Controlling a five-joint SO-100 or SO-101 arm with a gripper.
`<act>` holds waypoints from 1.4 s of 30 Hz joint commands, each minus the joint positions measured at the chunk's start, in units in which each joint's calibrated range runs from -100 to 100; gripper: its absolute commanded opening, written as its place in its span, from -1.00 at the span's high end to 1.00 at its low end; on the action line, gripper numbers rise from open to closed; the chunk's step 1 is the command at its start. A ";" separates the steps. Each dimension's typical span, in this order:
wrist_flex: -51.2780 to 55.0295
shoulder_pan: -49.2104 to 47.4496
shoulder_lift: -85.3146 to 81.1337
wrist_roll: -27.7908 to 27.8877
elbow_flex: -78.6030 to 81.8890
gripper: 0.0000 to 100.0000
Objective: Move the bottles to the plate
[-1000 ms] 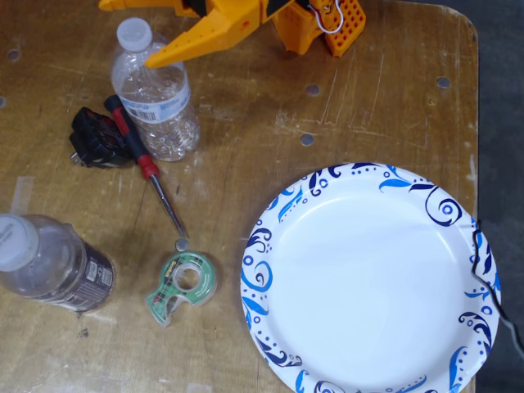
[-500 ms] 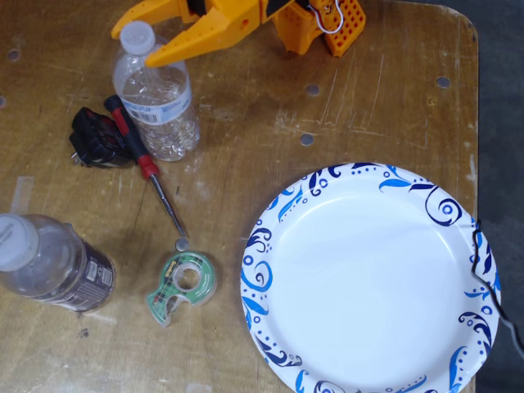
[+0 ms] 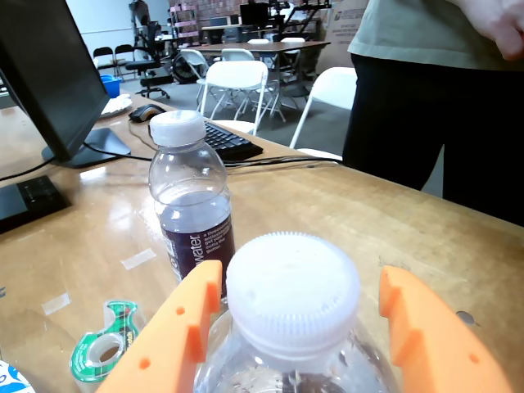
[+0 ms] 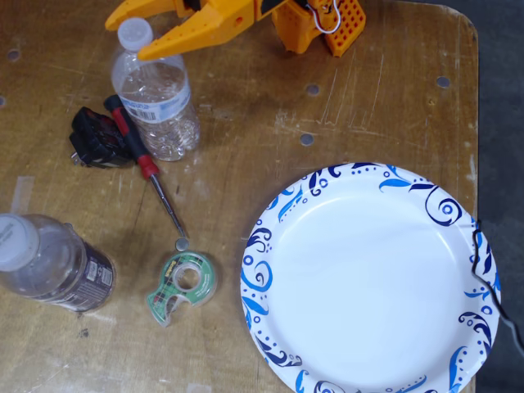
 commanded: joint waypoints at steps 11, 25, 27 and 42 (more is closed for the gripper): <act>-0.02 0.72 0.11 0.21 -2.20 0.84; -0.80 2.56 -0.48 0.27 -3.10 0.96; -0.98 1.80 -0.73 0.27 -4.27 0.97; -0.28 -19.44 0.03 0.21 -15.44 0.98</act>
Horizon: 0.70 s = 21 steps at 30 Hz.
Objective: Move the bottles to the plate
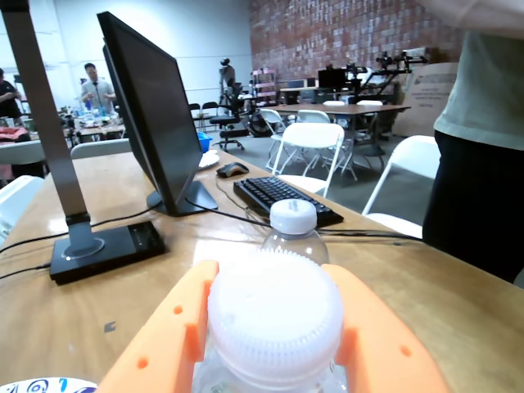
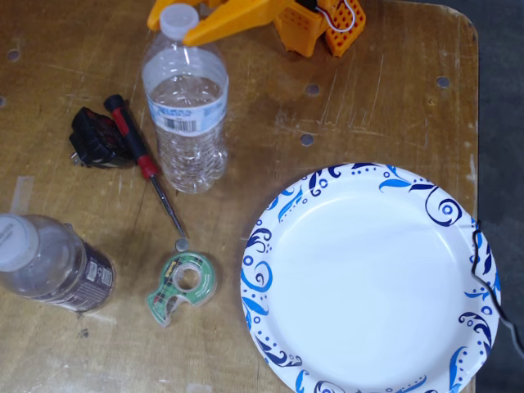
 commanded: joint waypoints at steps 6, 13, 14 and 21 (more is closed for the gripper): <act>-0.02 -16.75 1.63 -0.36 -8.34 0.98; -0.37 -34.54 15.88 -0.20 -17.98 0.97; -0.63 -37.02 18.16 -0.20 -19.06 0.97; -2.55 -50.39 29.03 -0.62 -21.40 0.97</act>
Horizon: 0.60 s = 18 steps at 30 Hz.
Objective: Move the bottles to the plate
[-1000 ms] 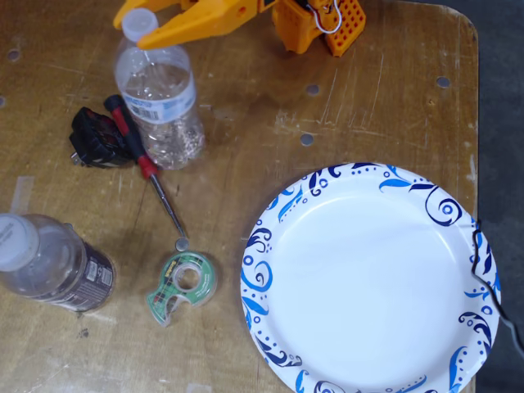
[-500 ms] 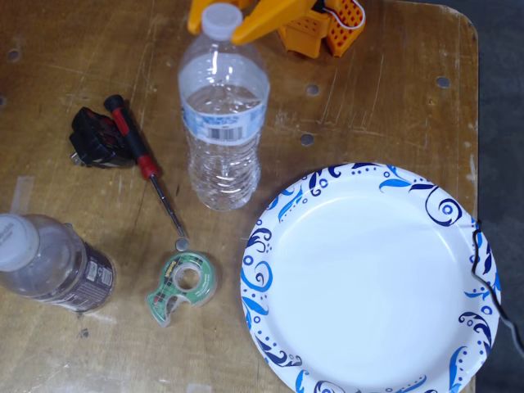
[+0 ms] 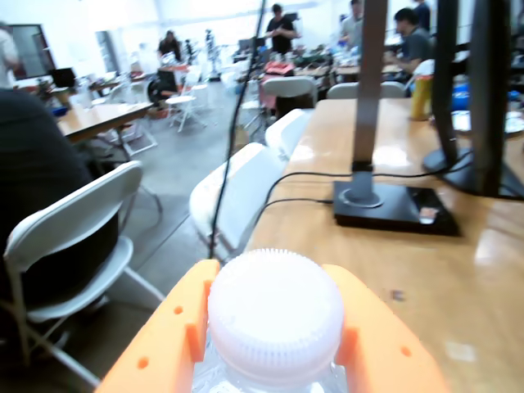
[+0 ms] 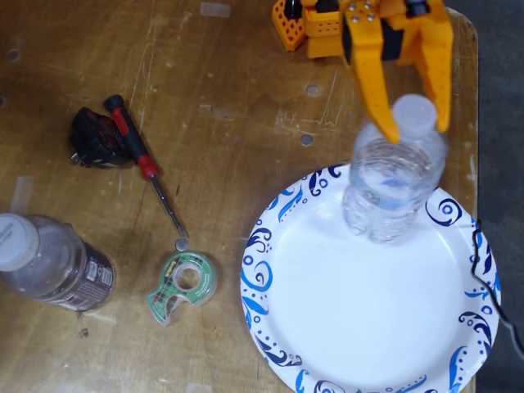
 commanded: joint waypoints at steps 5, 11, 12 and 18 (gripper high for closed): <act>-9.61 -6.90 9.52 -0.20 -1.35 0.97; -22.05 -7.76 18.12 -0.20 1.36 0.97; -23.88 -7.76 19.13 -0.05 1.90 0.97; -31.02 -6.79 21.91 0.16 6.13 0.97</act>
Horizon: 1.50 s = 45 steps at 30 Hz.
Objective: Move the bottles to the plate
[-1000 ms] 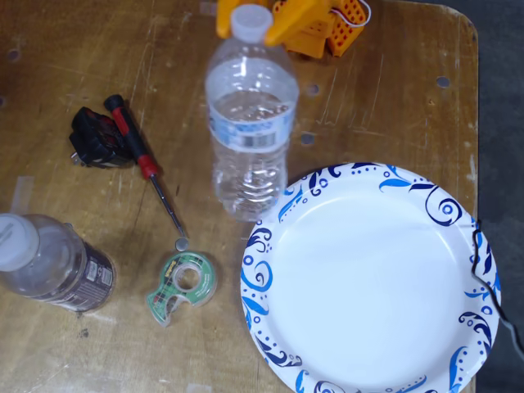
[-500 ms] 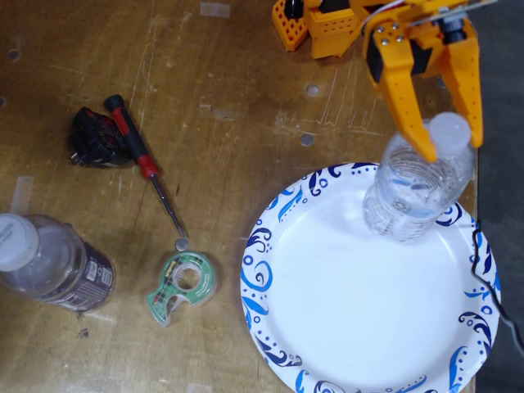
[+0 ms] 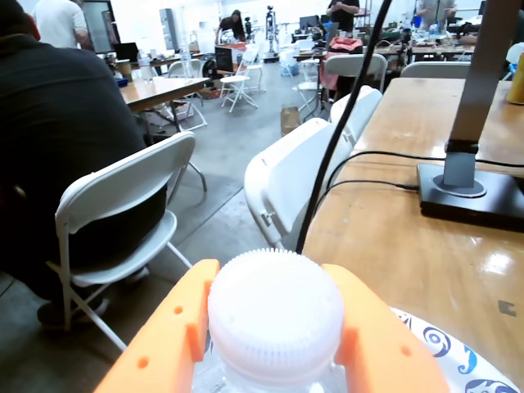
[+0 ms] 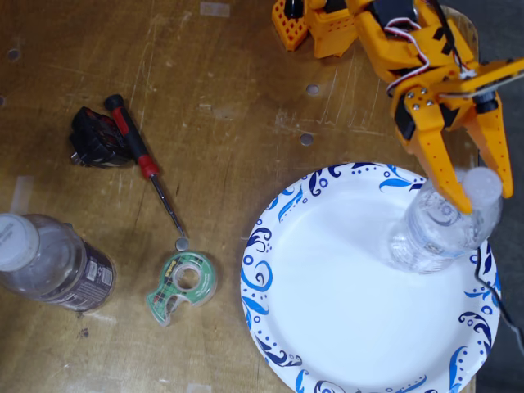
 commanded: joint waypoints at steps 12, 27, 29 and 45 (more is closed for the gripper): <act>-4.93 1.50 -3.27 0.16 8.30 0.97; -4.06 3.12 -9.26 0.21 10.64 0.97; -4.06 3.12 -9.43 0.21 9.92 0.96; -1.62 6.78 -14.65 1.15 7.67 0.98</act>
